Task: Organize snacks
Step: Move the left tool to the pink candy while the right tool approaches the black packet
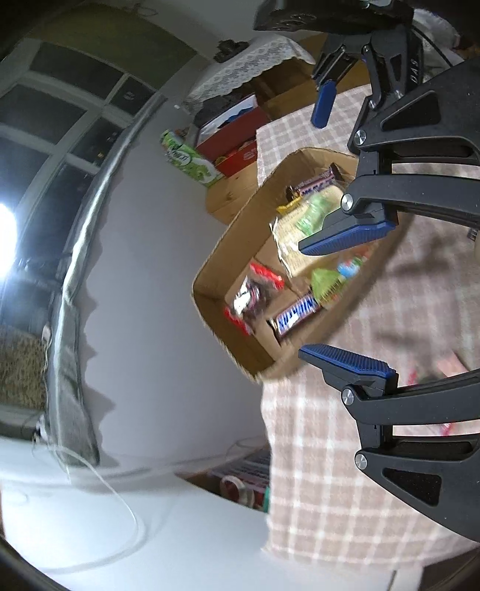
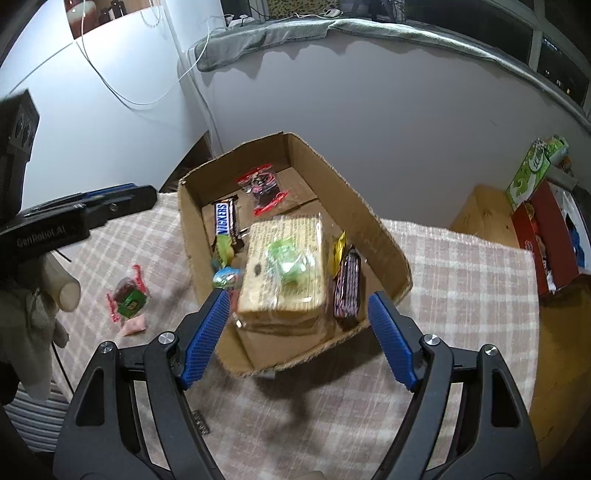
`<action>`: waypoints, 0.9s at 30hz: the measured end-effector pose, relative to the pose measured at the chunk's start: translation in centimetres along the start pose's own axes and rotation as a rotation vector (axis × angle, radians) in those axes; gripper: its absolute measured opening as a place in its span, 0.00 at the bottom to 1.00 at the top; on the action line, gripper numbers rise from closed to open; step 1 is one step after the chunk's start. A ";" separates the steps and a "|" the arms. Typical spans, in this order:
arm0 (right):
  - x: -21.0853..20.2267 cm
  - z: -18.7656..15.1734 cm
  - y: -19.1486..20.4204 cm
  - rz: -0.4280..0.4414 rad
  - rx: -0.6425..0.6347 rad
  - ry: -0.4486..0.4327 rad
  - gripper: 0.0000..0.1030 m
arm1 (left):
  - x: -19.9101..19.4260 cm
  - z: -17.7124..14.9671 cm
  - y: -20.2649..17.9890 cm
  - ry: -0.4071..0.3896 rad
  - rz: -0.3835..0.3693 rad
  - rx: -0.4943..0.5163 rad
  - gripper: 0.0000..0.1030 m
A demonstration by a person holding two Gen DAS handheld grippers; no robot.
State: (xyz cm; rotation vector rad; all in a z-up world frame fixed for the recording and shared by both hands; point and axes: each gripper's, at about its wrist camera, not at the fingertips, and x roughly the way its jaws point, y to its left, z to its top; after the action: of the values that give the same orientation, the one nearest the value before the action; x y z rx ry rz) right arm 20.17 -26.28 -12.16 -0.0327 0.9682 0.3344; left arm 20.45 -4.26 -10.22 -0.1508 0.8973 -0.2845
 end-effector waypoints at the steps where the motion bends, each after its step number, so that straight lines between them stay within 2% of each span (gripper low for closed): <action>1: -0.3 -0.4 0.1 0.006 0.004 -0.001 0.78 | -0.6 -0.4 0.6 -0.003 0.005 -0.013 0.47; 14: -3.0 -4.1 1.4 0.054 0.034 0.010 0.78 | -7.4 -7.1 7.7 -0.002 0.116 -0.178 0.47; 19: -3.5 -5.7 2.0 0.069 0.042 0.027 0.78 | -8.3 -9.5 8.3 0.018 0.126 -0.203 0.47; 27: -2.6 -9.0 3.7 0.117 0.058 0.103 0.78 | -8.1 -12.3 8.3 0.053 0.099 -0.217 0.47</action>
State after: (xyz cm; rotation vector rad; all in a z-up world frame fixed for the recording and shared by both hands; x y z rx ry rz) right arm 10.53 -25.00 -14.73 0.0604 1.0835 0.4157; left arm 7.48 6.04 -13.78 -0.2995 0.9845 -0.0987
